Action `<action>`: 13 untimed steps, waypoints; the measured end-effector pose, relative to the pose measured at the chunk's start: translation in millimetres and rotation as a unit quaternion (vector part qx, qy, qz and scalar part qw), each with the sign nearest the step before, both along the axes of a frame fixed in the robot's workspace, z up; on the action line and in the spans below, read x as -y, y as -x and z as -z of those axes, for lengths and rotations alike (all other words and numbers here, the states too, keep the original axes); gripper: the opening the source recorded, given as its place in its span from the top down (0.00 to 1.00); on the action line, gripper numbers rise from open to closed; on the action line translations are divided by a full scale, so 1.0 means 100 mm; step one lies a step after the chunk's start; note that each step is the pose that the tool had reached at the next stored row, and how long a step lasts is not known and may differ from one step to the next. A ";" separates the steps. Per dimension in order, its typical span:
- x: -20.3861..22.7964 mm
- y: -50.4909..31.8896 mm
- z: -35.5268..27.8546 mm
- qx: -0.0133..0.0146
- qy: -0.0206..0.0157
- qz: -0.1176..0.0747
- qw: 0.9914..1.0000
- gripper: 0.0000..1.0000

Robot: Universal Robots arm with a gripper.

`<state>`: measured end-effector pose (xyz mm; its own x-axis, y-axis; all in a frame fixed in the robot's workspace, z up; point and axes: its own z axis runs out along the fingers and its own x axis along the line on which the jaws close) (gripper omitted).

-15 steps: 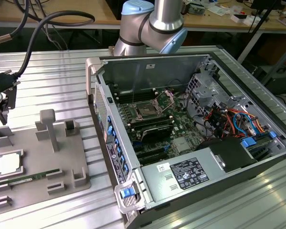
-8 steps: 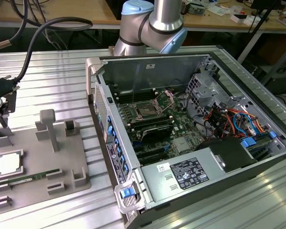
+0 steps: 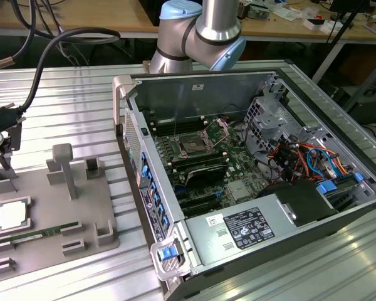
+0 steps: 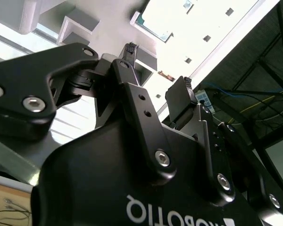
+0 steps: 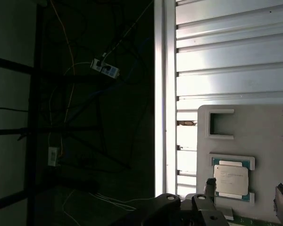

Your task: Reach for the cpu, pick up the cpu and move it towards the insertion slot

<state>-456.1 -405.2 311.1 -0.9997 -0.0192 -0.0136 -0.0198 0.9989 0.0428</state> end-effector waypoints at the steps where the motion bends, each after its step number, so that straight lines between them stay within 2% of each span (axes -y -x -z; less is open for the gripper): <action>1: 0.000 0.000 0.001 0.000 0.000 0.000 1.000 0.45; 6: 0.000 0.000 0.029 0.000 0.000 0.000 1.000 0.45; 13: 0.000 0.000 0.100 0.000 0.000 0.000 1.000 0.45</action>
<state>-456.0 -405.3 301.0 -0.9997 -0.0193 -0.0137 -0.0198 0.9989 0.0429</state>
